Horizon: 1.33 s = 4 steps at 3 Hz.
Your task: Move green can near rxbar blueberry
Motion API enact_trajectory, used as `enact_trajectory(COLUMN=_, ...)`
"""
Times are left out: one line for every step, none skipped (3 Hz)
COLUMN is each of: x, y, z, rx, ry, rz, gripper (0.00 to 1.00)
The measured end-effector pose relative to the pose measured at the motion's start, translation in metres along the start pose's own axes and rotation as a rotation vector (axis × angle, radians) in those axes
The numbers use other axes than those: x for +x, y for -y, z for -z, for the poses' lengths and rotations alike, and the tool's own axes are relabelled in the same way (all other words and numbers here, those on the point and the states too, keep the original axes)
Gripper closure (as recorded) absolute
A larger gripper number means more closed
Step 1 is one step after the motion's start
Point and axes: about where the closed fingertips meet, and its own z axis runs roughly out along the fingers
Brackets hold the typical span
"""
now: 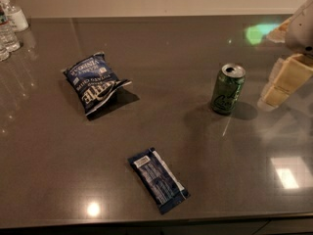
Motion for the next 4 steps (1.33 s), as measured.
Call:
enact_trajectory(x=-0.008, y=0.021, z=-0.018, rx=-0.011, ry=0.078, rz=-0.024, gripper=0.00)
enact_trajectory(x=-0.015, y=0.038, z=-0.034, rx=-0.025, ry=0.136, rz=-0.044, gripper=0.00)
enact_trajectory(x=-0.021, y=0.046, z=-0.051, rx=-0.047, ry=0.164, rz=-0.059, gripper=0.00)
enact_trajectory(x=-0.021, y=0.048, z=-0.067, rx=-0.077, ry=0.172, rz=-0.074, gripper=0.00)
